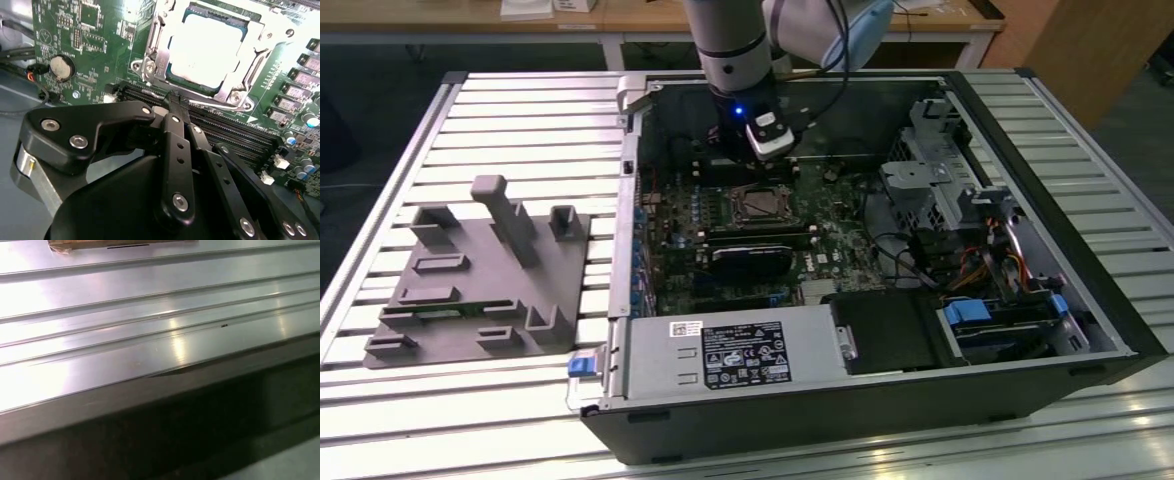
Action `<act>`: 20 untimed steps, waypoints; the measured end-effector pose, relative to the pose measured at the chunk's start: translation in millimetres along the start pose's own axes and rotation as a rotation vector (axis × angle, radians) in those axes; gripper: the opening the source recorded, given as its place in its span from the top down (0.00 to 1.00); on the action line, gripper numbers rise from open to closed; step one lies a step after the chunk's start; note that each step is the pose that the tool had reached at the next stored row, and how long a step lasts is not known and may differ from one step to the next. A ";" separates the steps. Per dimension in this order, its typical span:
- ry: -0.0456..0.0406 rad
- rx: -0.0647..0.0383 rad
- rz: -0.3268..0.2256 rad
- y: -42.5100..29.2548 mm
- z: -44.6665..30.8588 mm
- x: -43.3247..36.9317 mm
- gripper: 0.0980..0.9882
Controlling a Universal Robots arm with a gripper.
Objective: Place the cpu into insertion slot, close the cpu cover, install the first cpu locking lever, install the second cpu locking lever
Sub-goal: 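Install the first cpu locking lever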
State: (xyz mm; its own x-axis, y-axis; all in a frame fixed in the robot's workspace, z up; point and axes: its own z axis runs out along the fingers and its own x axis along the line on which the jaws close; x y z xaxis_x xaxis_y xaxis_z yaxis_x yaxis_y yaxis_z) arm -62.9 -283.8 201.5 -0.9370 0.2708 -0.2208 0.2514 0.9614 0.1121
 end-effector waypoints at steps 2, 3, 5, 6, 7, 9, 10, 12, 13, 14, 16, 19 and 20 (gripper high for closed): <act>-0.0034 0.009 0.010 0.0 0.3 0.1 0.99; -0.0051 0.013 0.016 -0.1 0.5 0.1 0.99; -0.0066 0.018 0.024 0.3 0.8 0.3 0.99; -0.0068 0.018 0.025 0.9 0.9 0.5 0.99; -0.0070 0.018 0.026 1.4 1.0 0.6 0.99; -0.0072 0.019 0.027 2.7 1.1 1.0 0.99; -0.0074 0.019 0.027 3.5 1.1 1.2 0.99; -0.0076 0.020 0.027 5.3 1.3 1.7 0.99; -0.0079 0.021 0.027 6.0 1.3 1.9 0.99; -0.0081 0.022 0.027 6.5 1.4 1.9 0.99; -0.0097 0.027 0.028 6.9 1.6 1.8 0.99; -0.0118 0.033 0.033 6.8 2.4 1.9 0.99; -0.0122 0.035 0.035 6.8 2.7 2.0 0.99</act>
State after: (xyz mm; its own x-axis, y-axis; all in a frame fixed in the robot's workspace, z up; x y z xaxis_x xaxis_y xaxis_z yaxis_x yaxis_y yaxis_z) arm -62.5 -276.6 199.2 -0.9244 0.3050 -0.2291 0.2927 0.9523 0.0865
